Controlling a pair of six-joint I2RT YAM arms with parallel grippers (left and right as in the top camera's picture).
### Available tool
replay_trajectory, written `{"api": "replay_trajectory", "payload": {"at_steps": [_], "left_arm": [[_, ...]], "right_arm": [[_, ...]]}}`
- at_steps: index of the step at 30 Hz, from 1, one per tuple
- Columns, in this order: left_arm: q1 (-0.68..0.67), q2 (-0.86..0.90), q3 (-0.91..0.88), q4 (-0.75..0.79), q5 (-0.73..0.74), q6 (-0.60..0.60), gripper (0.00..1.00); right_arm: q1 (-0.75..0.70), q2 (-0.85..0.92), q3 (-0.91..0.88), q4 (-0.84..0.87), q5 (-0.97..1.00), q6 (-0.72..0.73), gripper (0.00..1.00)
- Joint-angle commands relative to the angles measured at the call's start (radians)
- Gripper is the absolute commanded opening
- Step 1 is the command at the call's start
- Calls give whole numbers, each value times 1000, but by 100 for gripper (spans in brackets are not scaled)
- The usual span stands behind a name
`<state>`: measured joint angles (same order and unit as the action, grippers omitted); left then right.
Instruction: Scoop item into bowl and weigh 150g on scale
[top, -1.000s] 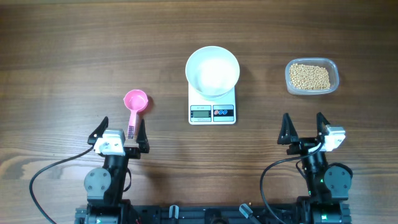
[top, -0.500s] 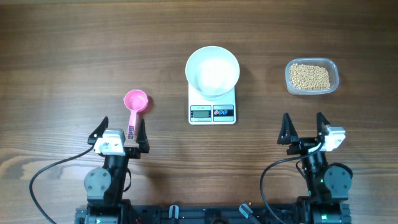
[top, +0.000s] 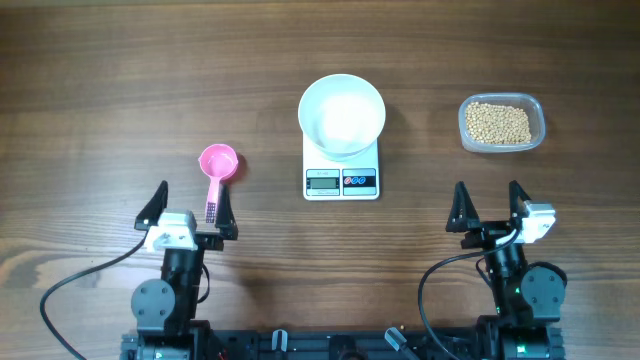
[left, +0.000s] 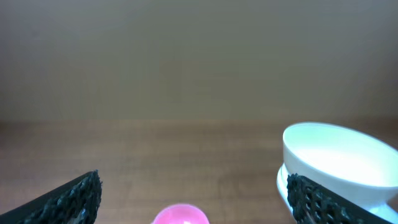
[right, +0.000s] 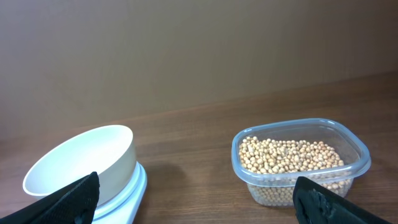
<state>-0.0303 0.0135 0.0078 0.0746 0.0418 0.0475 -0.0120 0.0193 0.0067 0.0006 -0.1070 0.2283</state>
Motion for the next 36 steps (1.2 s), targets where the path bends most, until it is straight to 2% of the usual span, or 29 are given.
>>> {"api": "replay_trajectory", "payload": {"at_steps": [1, 5, 7, 8, 11, 13, 14, 15, 19, 24, 27, 29, 31, 36], "left_arm": [[9, -11, -2, 90, 12, 1, 100], [10, -11, 16, 219, 20, 0, 100], [9, -11, 79, 167, 21, 0, 100], [10, -9, 124, 111, 21, 1, 100], [9, 69, 365, -201, 36, -3, 100], [9, 214, 575, -471, 36, -16, 100], [9, 273, 650, -557, 36, -36, 100], [9, 382, 788, -687, 86, -48, 100], [9, 540, 986, -809, 276, -48, 100], [9, 607, 1026, -833, 272, -56, 100], [10, 798, 1207, -1015, 180, -123, 100], [10, 995, 1391, -1217, 104, -134, 100], [9, 1123, 1479, -1304, 97, -134, 100], [44, 1286, 1490, -1361, 99, -163, 100]], "right_arm": [[-6, -8, -2, 3, 14, -18, 100], [-6, -8, -2, 3, 14, -18, 100], [-6, -8, -2, 3, 14, -18, 100], [-6, -8, -2, 3, 14, -18, 100], [-6, -8, -2, 3, 14, -18, 100], [-6, -8, -2, 3, 14, -18, 100], [-6, -8, -2, 3, 14, -18, 100], [-6, -8, -2, 3, 14, -18, 100], [-6, -8, -2, 3, 14, -18, 100], [-6, -8, -2, 3, 14, -18, 100], [-6, -8, -2, 3, 14, -18, 100], [-6, -8, -2, 3, 14, -18, 100], [-6, -8, -2, 3, 14, -18, 100], [-6, -8, -2, 3, 14, -18, 100]]}}
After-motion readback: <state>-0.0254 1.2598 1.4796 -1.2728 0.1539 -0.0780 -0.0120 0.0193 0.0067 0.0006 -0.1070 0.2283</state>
